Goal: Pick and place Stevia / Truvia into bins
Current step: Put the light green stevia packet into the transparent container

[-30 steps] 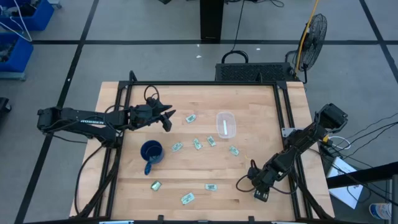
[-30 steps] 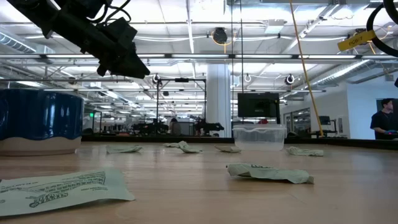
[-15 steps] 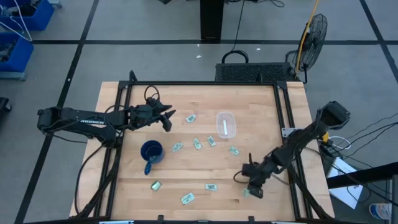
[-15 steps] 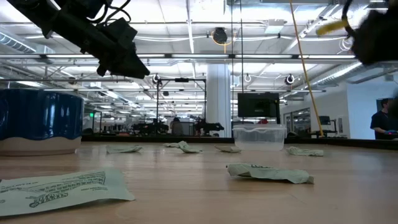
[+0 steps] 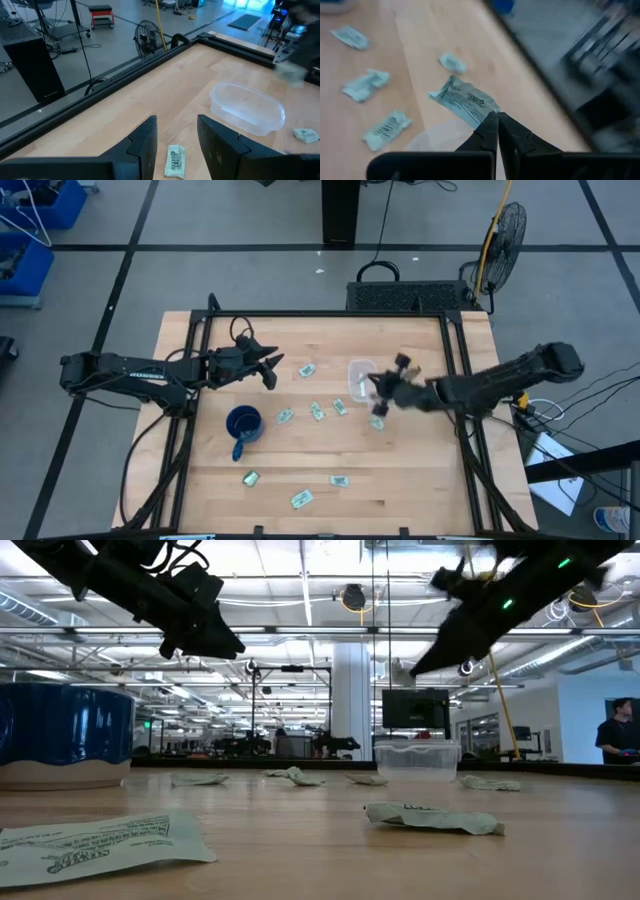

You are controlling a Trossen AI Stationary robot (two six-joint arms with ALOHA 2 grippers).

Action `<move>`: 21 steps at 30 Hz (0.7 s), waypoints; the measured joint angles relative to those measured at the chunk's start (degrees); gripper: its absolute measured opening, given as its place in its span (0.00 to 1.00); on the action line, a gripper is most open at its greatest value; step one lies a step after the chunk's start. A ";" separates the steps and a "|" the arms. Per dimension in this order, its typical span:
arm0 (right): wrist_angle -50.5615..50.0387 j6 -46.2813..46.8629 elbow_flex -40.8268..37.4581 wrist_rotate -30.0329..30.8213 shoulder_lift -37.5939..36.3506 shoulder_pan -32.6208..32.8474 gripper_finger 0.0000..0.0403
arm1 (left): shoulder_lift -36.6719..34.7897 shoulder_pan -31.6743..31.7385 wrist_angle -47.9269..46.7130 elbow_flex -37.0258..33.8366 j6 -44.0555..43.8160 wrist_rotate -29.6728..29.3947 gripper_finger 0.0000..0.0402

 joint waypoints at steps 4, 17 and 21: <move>-1.60 2.38 0.69 -12.53 4.38 -11.59 0.00 | 0.00 0.00 0.89 0.00 -0.02 -0.68 0.36; -23.72 3.99 19.87 -21.44 23.51 -19.89 0.00 | 0.00 1.74 2.96 0.00 -0.33 -1.35 0.36; -24.66 5.82 21.69 -21.28 27.24 -19.48 0.01 | 0.00 1.80 1.44 0.00 -0.54 -1.34 0.36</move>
